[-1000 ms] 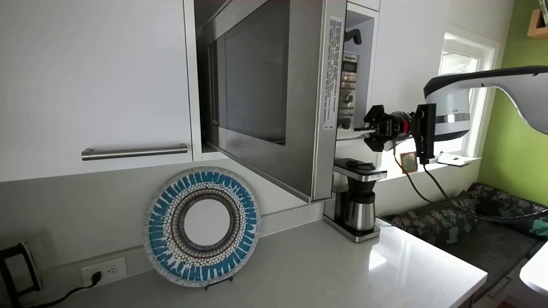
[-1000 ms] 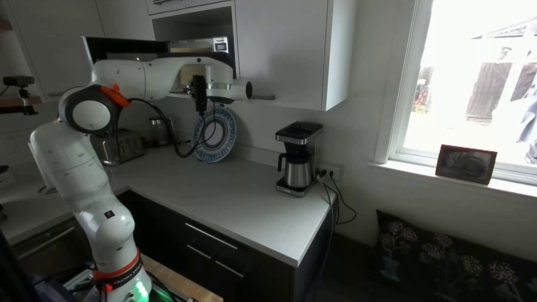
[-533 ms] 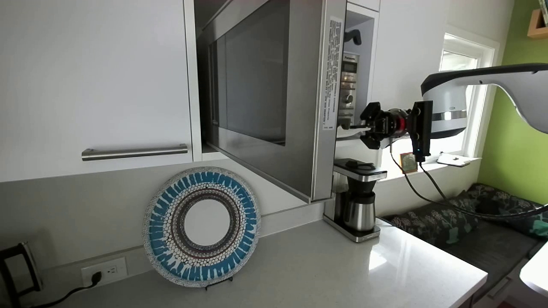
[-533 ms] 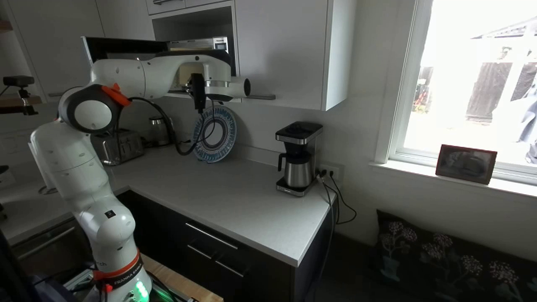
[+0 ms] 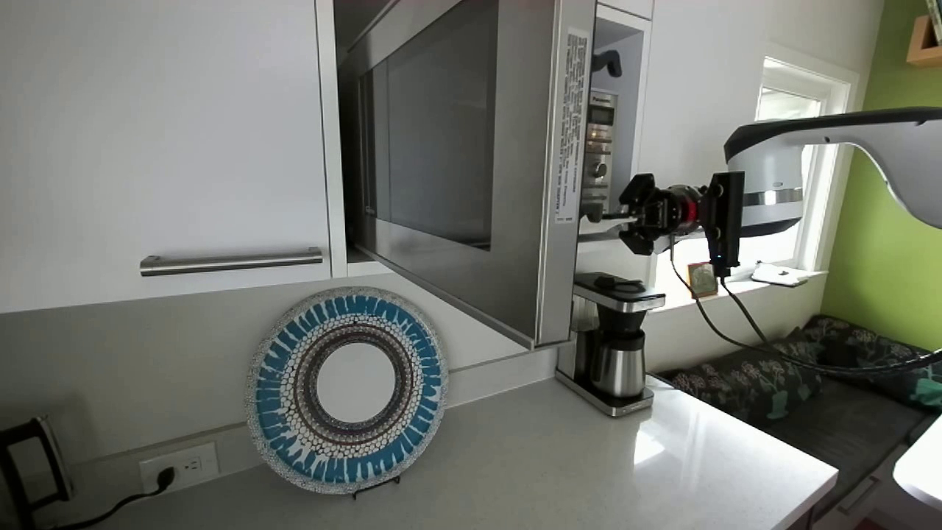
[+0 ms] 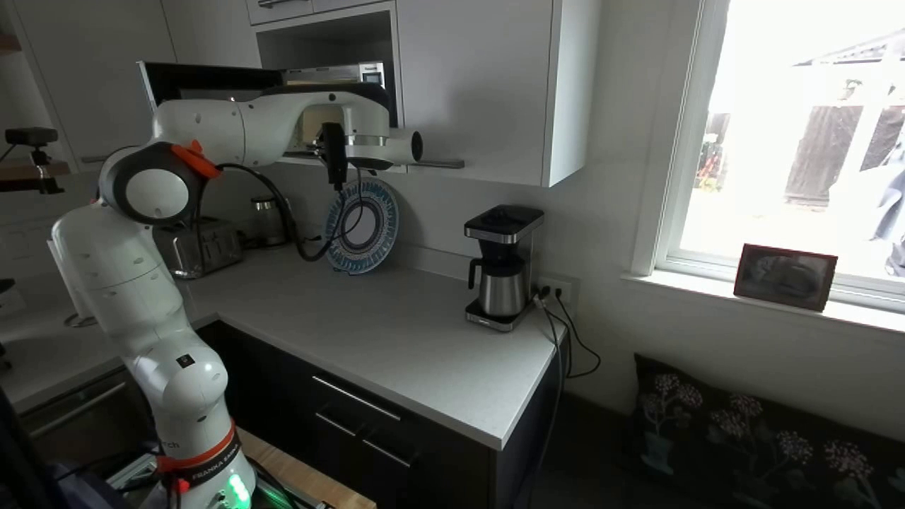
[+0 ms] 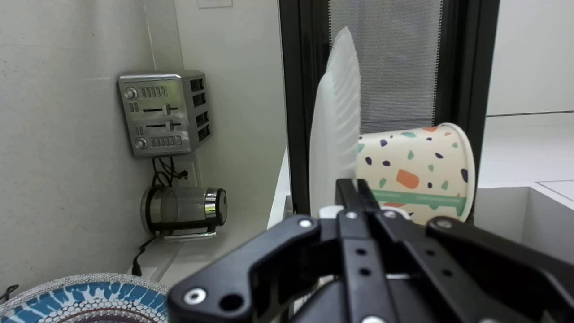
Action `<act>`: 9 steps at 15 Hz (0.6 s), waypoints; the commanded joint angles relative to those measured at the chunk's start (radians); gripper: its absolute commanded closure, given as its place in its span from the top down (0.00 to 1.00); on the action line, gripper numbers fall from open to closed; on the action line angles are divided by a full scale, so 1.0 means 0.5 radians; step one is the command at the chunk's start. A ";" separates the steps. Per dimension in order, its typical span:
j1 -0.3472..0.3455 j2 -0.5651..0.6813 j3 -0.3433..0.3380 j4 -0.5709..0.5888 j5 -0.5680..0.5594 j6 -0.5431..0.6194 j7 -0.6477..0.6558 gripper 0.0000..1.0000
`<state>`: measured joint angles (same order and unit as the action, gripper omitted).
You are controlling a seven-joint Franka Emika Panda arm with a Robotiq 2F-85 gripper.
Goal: Put the plate and the cup in the microwave
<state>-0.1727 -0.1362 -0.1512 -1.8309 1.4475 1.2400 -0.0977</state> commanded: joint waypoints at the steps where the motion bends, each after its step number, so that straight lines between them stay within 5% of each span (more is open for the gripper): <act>1: 0.013 0.004 -0.009 0.064 0.041 0.030 0.024 0.00; 9: 0.044 0.025 0.022 0.163 0.138 0.201 0.086 0.00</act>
<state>-0.1654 -0.1353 -0.1473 -1.7675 1.4852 1.2945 -0.0887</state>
